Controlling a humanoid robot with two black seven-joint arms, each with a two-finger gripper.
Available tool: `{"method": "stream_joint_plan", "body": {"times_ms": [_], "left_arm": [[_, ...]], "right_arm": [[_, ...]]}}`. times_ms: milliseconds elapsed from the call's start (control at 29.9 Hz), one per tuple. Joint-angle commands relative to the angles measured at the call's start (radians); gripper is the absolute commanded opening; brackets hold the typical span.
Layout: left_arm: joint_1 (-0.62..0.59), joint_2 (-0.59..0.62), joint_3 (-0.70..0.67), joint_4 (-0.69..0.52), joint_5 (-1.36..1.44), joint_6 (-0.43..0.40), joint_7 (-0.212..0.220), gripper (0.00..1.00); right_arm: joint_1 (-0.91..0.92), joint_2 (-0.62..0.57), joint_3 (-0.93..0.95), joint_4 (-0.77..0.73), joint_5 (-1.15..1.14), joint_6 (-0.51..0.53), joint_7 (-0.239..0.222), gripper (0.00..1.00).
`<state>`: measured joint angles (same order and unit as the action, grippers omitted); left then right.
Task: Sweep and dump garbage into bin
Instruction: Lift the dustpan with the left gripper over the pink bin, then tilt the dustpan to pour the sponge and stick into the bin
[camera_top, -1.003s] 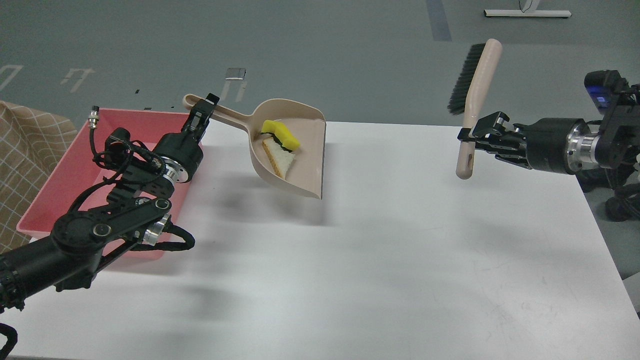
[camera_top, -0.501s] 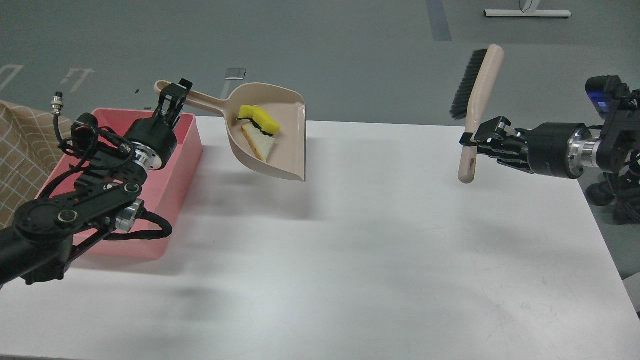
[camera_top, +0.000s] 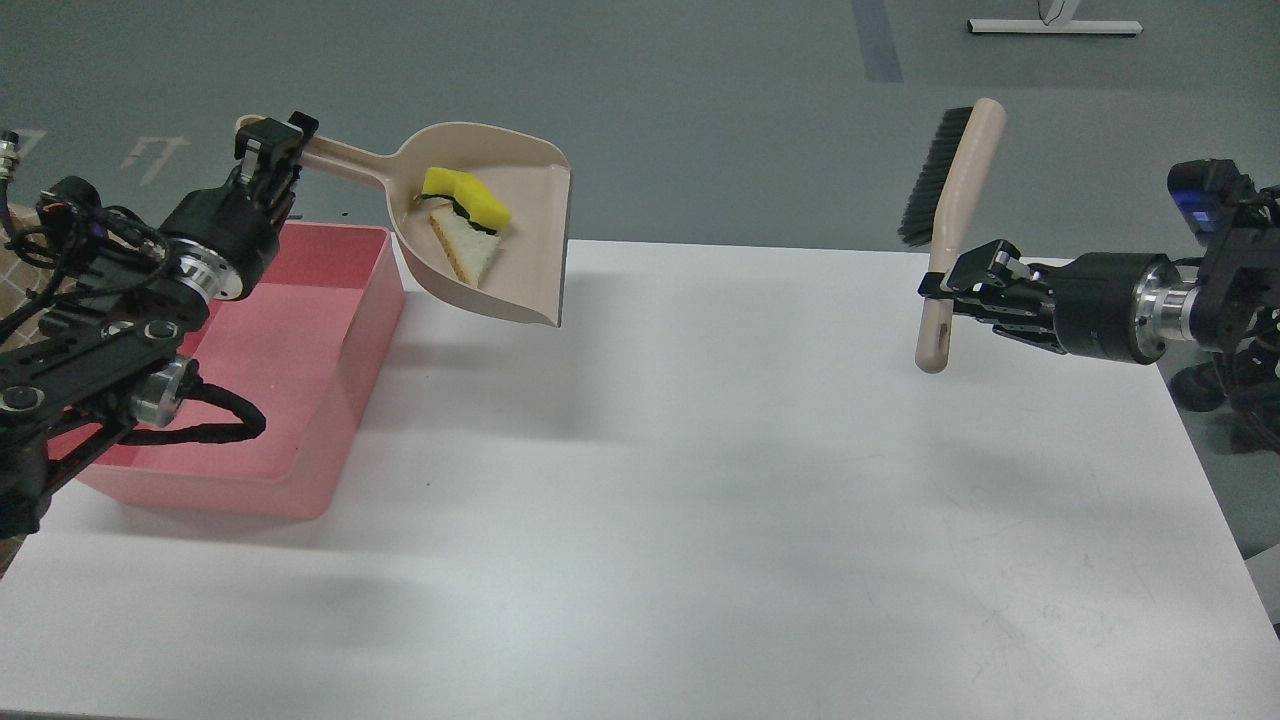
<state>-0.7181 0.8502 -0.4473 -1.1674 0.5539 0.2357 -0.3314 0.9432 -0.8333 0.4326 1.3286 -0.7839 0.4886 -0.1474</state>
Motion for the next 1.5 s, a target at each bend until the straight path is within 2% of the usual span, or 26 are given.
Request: {"method": "stream_joint_plan", "body": {"times_ms": [0,301,568,936,1170,1471], "left_arm": [[0.005,0.046,-0.016,0.0,0.0,-0.038,-0.003,0.0],[0.011,0.142,-0.022,0.014,0.0,-0.119,-0.017,0.0],[0.02,0.204,-0.019,0.035,-0.012,-0.182,-0.064,0.0],[0.02,0.216,-0.021,0.149,-0.028,-0.263,-0.101,0.0],[0.02,0.224,-0.017,0.279,-0.028,-0.348,-0.157,0.0],[0.029,0.259,-0.002,0.362,-0.019,-0.415,-0.157,0.0]], "right_arm": [[-0.001,0.003,0.0,-0.002,0.0,0.0,0.0,0.0],[-0.006,0.011,-0.002,0.0,-0.001,0.0,0.0,0.0],[-0.007,0.011,-0.002,-0.002,-0.001,0.0,0.0,0.0],[-0.007,0.017,-0.002,-0.003,-0.001,0.0,0.0,0.0],[-0.009,0.019,-0.002,-0.003,-0.003,0.0,0.0,0.0],[-0.015,0.019,-0.002,-0.005,-0.003,0.0,0.0,0.0]]}}
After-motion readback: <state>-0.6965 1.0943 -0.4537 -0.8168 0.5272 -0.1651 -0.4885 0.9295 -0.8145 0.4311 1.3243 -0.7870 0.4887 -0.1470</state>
